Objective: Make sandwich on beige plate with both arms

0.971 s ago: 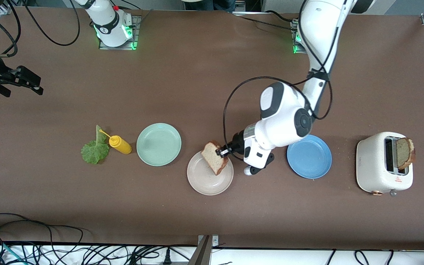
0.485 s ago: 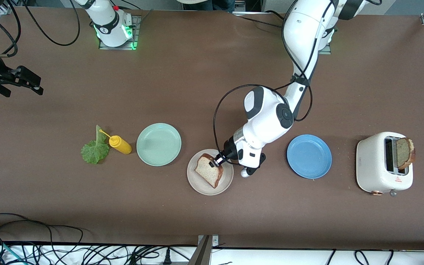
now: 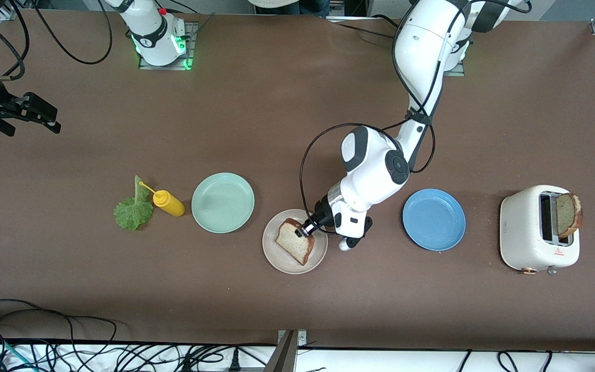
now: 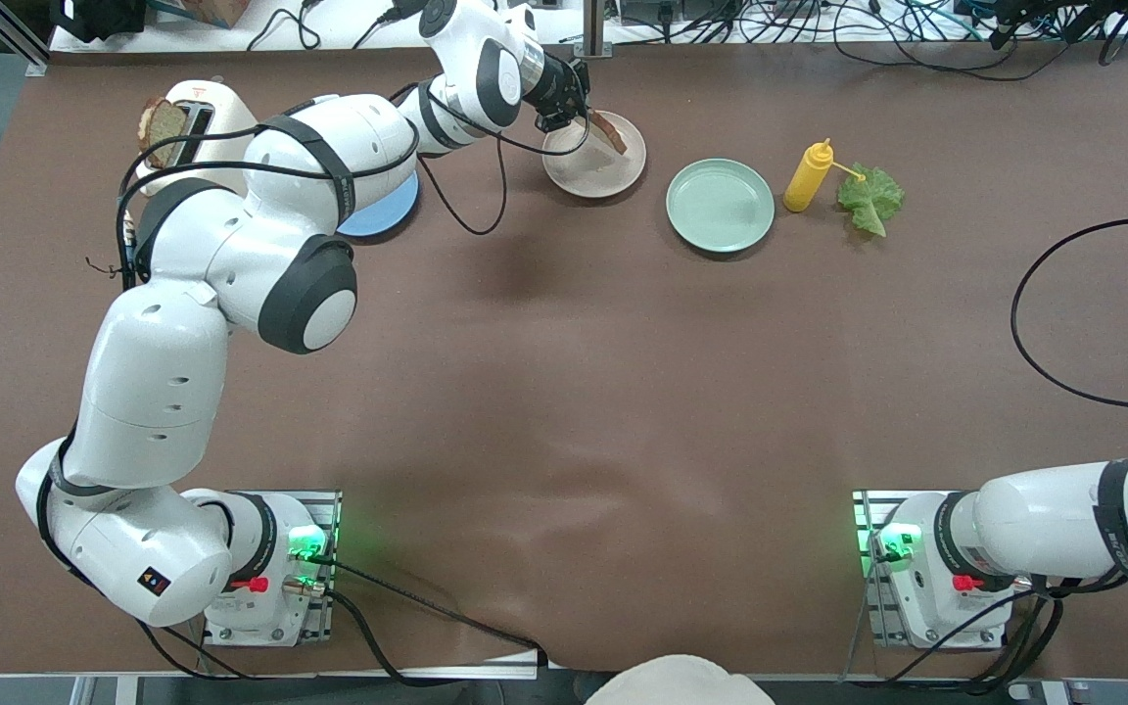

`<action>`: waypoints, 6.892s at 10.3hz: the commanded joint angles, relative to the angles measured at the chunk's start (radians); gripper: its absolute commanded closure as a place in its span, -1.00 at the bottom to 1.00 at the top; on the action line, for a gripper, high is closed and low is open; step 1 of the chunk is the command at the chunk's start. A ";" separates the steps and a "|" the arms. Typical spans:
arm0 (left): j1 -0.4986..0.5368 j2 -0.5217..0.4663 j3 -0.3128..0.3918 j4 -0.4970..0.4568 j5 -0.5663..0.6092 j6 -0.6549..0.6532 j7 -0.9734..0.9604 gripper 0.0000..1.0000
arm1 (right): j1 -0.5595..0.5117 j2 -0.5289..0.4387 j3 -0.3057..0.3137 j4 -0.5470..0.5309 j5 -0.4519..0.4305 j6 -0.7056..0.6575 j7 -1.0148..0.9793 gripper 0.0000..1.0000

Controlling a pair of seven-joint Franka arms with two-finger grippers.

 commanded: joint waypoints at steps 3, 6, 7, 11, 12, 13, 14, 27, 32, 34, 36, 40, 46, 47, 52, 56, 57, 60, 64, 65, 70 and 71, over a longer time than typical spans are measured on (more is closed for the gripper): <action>-0.027 0.024 0.012 0.021 -0.049 0.007 0.019 1.00 | 0.003 -0.001 -0.004 0.010 0.018 -0.001 -0.004 -1.00; -0.041 0.039 0.012 0.022 -0.048 0.012 0.020 1.00 | 0.003 -0.001 -0.004 0.010 0.018 -0.001 -0.004 -1.00; -0.040 0.038 0.012 0.022 -0.048 0.012 0.020 1.00 | 0.003 -0.001 -0.004 0.010 0.018 -0.001 -0.004 -1.00; -0.040 0.038 0.012 0.022 -0.049 0.012 0.006 -0.04 | 0.003 -0.001 -0.004 0.010 0.018 0.000 -0.004 -1.00; -0.038 0.036 0.014 0.022 -0.046 0.012 0.011 -0.41 | 0.003 -0.001 -0.004 0.010 0.018 0.000 -0.004 -1.00; -0.038 0.030 0.014 0.021 -0.034 0.010 0.017 -0.88 | 0.001 -0.001 -0.004 0.010 0.018 0.000 -0.004 -1.00; -0.035 0.026 0.015 0.019 -0.029 0.009 0.020 -1.00 | 0.001 -0.001 -0.004 0.010 0.018 0.000 -0.004 -1.00; 0.034 -0.034 0.026 0.011 0.259 -0.347 0.025 -1.00 | 0.003 0.001 -0.004 0.010 0.018 0.000 -0.004 -1.00; 0.114 -0.167 0.023 -0.001 0.487 -0.524 0.048 -1.00 | 0.001 0.001 -0.004 0.010 0.018 0.000 -0.004 -1.00; 0.158 -0.250 0.024 -0.001 0.563 -0.685 0.123 -1.00 | 0.003 -0.001 -0.004 0.010 0.018 0.002 -0.004 -1.00; 0.215 -0.338 0.024 0.001 0.647 -0.825 0.234 -1.00 | 0.003 0.001 -0.004 0.010 0.018 0.002 -0.004 -1.00; 0.328 -0.444 0.023 -0.001 0.785 -0.953 0.496 -1.00 | 0.003 -0.001 -0.004 0.010 0.018 0.002 -0.004 -1.00; 0.508 -0.569 0.017 -0.165 0.727 -0.883 0.787 -0.97 | 0.001 0.001 -0.004 0.010 0.018 0.002 -0.004 -1.00; 0.510 -0.595 0.017 -0.214 0.724 -0.848 0.787 -0.99 | 0.003 0.001 -0.004 0.010 0.018 0.002 -0.004 -1.00; 0.507 -0.596 0.015 -0.210 0.741 -0.853 0.795 -1.00 | 0.001 0.001 -0.004 0.010 0.018 0.002 -0.004 -1.00; 0.505 -0.591 0.015 -0.208 0.741 -0.853 0.795 -1.00 | 0.001 0.001 -0.004 0.010 0.018 0.002 -0.004 -1.00; 0.504 -0.590 0.015 -0.208 0.741 -0.853 0.795 -1.00 | 0.001 0.001 -0.004 0.010 0.018 0.002 -0.004 -1.00; 0.507 -0.588 0.015 -0.210 0.741 -0.852 0.803 -1.00 | 0.001 0.002 -0.004 0.010 0.018 0.003 -0.004 -1.00; 0.507 -0.582 0.017 -0.210 0.741 -0.852 0.803 -1.00 | 0.000 0.002 -0.006 0.010 0.018 0.003 -0.004 -1.00; 0.505 -0.582 0.015 -0.210 0.741 -0.852 0.803 -1.00 | -0.002 0.002 -0.006 0.008 0.018 -0.003 -0.004 -1.00; 0.503 -0.580 0.015 -0.210 0.741 -0.852 0.803 -1.00 | 0.035 0.080 0.001 0.006 0.001 -0.003 -0.008 -1.00; 0.502 -0.580 0.015 -0.210 0.741 -0.852 0.803 -1.00 | 0.033 0.119 -0.001 0.006 0.002 -0.001 -0.008 -1.00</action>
